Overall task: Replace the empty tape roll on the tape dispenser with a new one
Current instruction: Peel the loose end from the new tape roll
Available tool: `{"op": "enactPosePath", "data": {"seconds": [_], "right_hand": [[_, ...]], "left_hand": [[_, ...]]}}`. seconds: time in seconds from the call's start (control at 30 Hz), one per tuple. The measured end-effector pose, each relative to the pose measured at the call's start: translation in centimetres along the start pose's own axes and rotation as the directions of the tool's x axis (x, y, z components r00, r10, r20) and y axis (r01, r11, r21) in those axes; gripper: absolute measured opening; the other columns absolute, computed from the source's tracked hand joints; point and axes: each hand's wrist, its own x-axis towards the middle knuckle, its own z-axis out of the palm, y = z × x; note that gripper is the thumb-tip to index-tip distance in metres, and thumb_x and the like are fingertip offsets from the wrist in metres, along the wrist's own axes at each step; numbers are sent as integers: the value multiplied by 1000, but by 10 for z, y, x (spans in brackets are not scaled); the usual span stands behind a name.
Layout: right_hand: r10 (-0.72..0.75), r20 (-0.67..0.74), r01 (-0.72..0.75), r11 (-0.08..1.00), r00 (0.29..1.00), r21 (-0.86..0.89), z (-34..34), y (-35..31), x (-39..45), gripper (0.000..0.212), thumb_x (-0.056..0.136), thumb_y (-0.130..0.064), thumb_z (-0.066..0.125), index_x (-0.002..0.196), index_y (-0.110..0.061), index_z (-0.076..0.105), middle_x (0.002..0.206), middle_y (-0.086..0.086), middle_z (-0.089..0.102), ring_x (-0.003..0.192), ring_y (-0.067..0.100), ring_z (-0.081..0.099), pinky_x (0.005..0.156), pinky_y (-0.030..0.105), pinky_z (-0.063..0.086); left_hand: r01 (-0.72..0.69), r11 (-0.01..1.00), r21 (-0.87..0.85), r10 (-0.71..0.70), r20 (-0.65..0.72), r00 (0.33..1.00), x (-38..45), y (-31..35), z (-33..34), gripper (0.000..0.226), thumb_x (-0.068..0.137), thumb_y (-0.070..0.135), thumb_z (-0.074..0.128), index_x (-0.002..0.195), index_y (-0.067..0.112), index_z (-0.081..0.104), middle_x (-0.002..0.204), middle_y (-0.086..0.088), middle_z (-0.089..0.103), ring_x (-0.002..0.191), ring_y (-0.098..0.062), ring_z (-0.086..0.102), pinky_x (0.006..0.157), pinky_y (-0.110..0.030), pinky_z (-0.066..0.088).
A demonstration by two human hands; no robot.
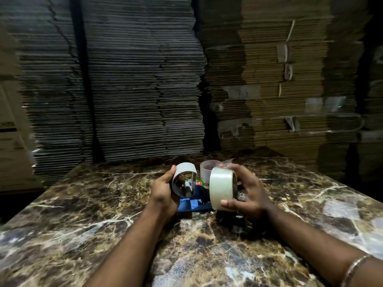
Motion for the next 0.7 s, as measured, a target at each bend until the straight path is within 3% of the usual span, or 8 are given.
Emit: {"op": "enactPosePath", "data": {"seconds": [0.2,0.3,0.47,0.6,0.7], "right_hand": [[-7,-12,6,999,1000,-48,-2,-1,-1,78,56,-54,78,126,-31,52,124,-2,58,108,12,59,77,43,57],[0,-84,-2,1000,996,-16,-2,-4,-1,73,56,-51,78,123,-36,54,124,-10,59,107,12,60,76,48,57],[53,-236,-28,994,970,109,4,-28,-2,62,58,-44,75,116,-33,54,116,-12,57,99,10,61,67,43,61],[128,-281,-99,989,951,113,27,-52,-3,68,56,-51,77,117,-33,53,118,3,56,101,20,61,61,43,63],[173,-295,-157,984,940,79,47,-72,-5,69,52,-55,77,115,-40,52,115,1,55,99,18,61,64,39,62]], "left_hand": [[5,999,-52,-5,8,1000,-7,-1,1,43,101,28,36,112,-5,61,78,-16,75,63,-22,72,53,-30,58],[12,998,-61,-12,-1,1000,-9,-2,-1,43,102,27,35,118,-5,59,78,-16,74,62,-23,71,52,-30,57],[17,997,-79,-18,-11,1000,-9,-3,-4,44,101,26,36,125,-6,55,81,-17,73,65,-24,71,55,-32,58],[34,996,-82,-35,-8,999,-7,-3,-8,48,100,28,36,126,-8,56,97,-23,70,82,-31,67,77,-41,56],[43,996,-77,-44,-14,999,-7,-4,-9,48,98,30,37,118,-6,62,101,-24,69,88,-34,65,81,-43,53]]}}
